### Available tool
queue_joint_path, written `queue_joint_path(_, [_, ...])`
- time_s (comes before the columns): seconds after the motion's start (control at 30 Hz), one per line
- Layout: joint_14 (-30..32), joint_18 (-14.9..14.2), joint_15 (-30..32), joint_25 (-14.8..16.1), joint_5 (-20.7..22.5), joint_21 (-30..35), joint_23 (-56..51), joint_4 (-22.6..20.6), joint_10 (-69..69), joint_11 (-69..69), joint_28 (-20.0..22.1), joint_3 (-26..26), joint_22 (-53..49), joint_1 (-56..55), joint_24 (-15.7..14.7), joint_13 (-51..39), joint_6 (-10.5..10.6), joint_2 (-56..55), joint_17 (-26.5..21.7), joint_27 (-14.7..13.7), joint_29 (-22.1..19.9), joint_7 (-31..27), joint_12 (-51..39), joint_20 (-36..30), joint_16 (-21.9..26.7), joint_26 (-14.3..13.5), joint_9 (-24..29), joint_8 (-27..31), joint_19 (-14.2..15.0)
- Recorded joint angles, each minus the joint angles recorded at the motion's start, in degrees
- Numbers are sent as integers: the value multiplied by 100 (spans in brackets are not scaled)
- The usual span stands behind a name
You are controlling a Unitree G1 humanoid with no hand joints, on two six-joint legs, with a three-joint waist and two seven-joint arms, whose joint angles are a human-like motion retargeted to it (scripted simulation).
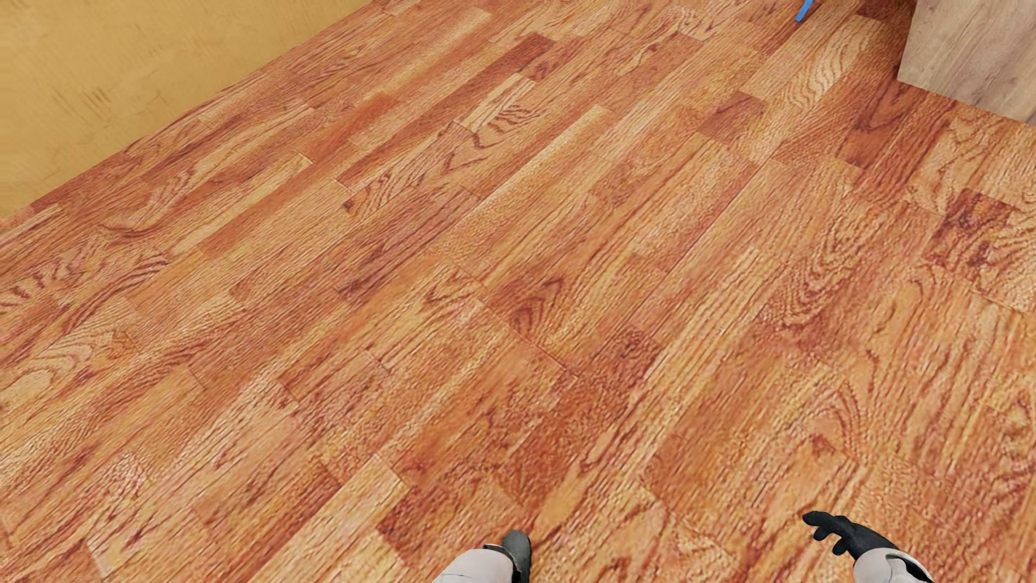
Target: Get off of the dark chair
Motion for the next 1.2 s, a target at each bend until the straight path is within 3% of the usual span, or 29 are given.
queue_joint_path(0.07, [573,-47,-75,-15,103,75,65,-100,-1282,26,-23,46,49,176,-53,21,18,369,33,-14,52,143,167,60,44,43,-98,-90,-35])
queue_joint_path(0.13, [516,-104,-114,-119,197,-56,62,26,-1069,569,-88,12,120,463,-40,94,-14,612,172,22,127,328,383,153,189,117,-225,-125,12])
queue_joint_path(0.17, [619,-22,-30,-89,111,-158,41,28,-1090,1216,-48,-57,172,663,-98,158,-94,562,253,28,60,327,440,148,255,144,-274,-155,244])
queue_joint_path(0.23, [477,221,926,125,-363,-301,19,-43,-890,3260,-60,-219,264,1107,-220,319,-200,-10,328,96,74,220,381,-2,289,200,-244,-224,1527])
queue_joint_path(0.27, [273,392,1272,210,-594,-263,4,-39,-850,4304,-4,-300,158,1369,-310,332,-248,-424,350,132,151,272,342,-25,317,203,-181,-229,1789])
queue_joint_path(0.33, [40,424,808,218,-772,-180,112,33,-841,5189,154,-456,37,1821,-315,349,-236,-1055,417,159,76,312,154,-34,314,96,-68,-99,1455])
queue_joint_path(0.43, [-253,193,493,292,-880,-452,140,297,-853,3923,346,-608,-255,2134,-366,543,-215,-1569,497,154,151,238,24,-284,342,-47,-236,134,1167])
queue_joint_path(0.57, [-768,-98,1385,310,-1052,-633,193,686,-80,1003,373,-584,-327,1801,-325,749,-301,-1553,472,147,137,-40,-163,-785,368,-123,-437,702,949])
queue_joint_path(0.67, [-755,-313,1879,272,-1243,-703,149,932,-6,765,350,-532,-231,1642,-323,795,-363,-1502,394,116,160,-278,-204,-934,330,-140,-513,819,1202])
queue_joint_path(0.8, [-226,-679,619,59,-1035,-809,-14,1315,76,595,206,-431,-72,1004,-92,796,-302,-1023,191,-8,199,-472,-293,-960,299,-136,-580,586,858])
queue_joint_path(0.83, [-18,-706,578,102,-953,-797,-9,1379,77,580,225,-423,77,874,-184,716,-252,-1002,164,-47,124,-494,-392,-860,247,-137,-536,546,866])
queue_joint_path(0.87, [122,-702,573,135,-872,-788,31,1388,88,581,231,-440,153,782,-189,661,-230,-1001,173,-46,24,-485,-394,-894,218,-86,-534,478,871])
queue_joint_path(0.97, [-106,-519,460,203,-762,-1038,4,1157,261,253,-261,-441,227,697,198,673,-163,-776,107,-77,40,-210,-418,-1128,165,51,-554,341,744])
queue_joint_path(1.0, [-263,-577,399,271,-778,-926,-30,1040,170,222,-15,-413,356,794,291,712,-110,-734,74,-98,113,-135,-519,-1209,89,-112,-503,307,969])
queue_joint_path(1.1, [-374,-361,448,371,-676,-933,126,823,-265,81,69,-413,335,1053,225,763,-61,-670,227,-111,69,-7,-535,-1217,113,-163,-542,254,788])
queue_joint_path(1.2, [-74,-384,484,422,-648,-891,50,746,-848,111,255,-466,284,1266,167,862,-22,-763,410,-181,-25,79,-467,-1249,167,-194,-515,232,659])
